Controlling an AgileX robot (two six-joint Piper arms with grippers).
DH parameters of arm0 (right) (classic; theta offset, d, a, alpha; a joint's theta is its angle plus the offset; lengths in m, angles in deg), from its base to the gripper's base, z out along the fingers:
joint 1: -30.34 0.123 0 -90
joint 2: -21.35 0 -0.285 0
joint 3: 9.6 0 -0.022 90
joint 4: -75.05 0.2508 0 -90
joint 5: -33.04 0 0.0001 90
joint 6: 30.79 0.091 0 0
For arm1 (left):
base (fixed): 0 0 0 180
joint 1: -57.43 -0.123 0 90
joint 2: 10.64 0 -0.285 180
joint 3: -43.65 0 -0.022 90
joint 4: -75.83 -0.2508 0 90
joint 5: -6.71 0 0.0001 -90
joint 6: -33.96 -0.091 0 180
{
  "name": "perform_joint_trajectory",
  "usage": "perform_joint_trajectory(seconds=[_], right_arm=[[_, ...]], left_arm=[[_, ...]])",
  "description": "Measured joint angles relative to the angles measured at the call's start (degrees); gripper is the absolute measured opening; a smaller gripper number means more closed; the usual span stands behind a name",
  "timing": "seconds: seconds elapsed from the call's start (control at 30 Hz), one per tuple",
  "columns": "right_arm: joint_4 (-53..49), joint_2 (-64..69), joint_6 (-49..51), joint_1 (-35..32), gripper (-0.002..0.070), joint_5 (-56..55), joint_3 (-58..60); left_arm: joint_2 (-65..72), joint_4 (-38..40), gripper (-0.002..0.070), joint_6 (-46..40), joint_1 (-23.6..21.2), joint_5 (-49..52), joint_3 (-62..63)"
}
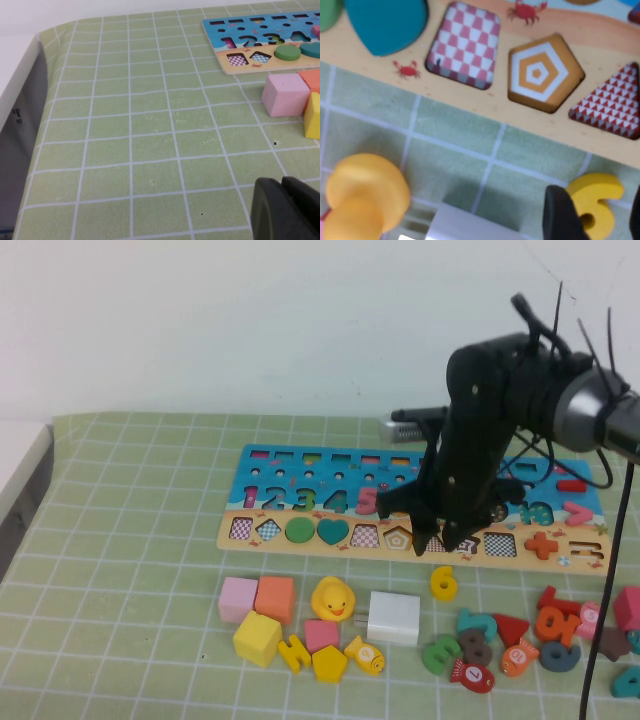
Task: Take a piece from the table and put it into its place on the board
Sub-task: Pick up the "number 6"
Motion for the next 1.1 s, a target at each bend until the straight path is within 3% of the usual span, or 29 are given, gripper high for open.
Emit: perform_joint_trajectory(seconds=[1.1], right_arm=[[-4.7, 4.1, 5.7, 1.6, 0.0294, 5.1, -0.8]], left_arm=[[0.0, 0.0, -0.0002, 0.0, 0.0, 0.0, 0.0]])
